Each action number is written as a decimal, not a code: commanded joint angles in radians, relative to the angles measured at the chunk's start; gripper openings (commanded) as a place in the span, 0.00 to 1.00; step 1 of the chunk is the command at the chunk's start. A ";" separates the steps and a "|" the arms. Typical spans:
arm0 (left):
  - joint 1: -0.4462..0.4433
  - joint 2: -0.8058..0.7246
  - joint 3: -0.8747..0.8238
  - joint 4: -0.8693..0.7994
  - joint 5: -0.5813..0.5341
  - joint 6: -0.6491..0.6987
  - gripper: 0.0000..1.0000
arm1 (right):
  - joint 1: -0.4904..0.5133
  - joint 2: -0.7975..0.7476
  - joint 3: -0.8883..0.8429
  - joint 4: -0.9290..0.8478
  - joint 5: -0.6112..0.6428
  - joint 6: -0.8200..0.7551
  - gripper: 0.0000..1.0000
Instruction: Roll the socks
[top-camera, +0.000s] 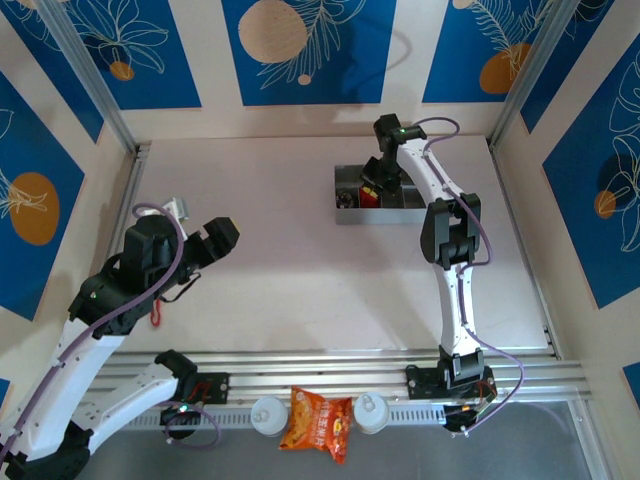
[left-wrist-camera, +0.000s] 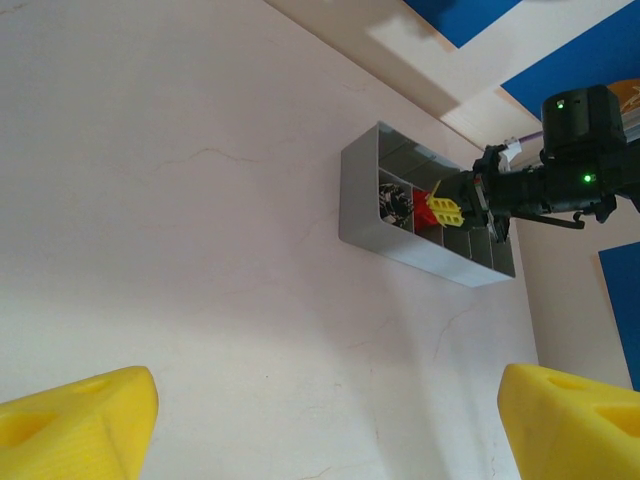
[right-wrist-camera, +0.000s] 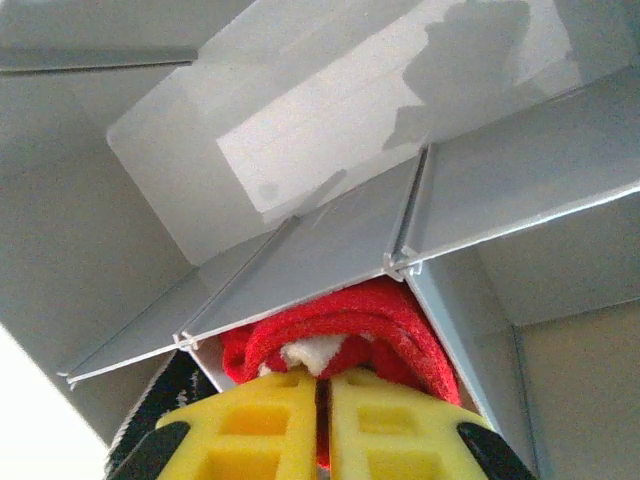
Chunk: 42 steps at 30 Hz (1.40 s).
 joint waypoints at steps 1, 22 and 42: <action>0.009 -0.005 -0.008 -0.019 0.004 -0.013 0.88 | -0.006 0.000 0.034 -0.002 -0.034 0.002 0.13; 0.013 0.036 0.118 -0.443 -0.342 -0.077 1.00 | -0.036 -1.320 -1.169 0.539 0.472 -0.351 0.99; 0.192 -0.020 -0.858 0.984 -0.608 0.785 1.00 | -0.101 -1.128 -1.831 1.535 0.243 -0.713 0.99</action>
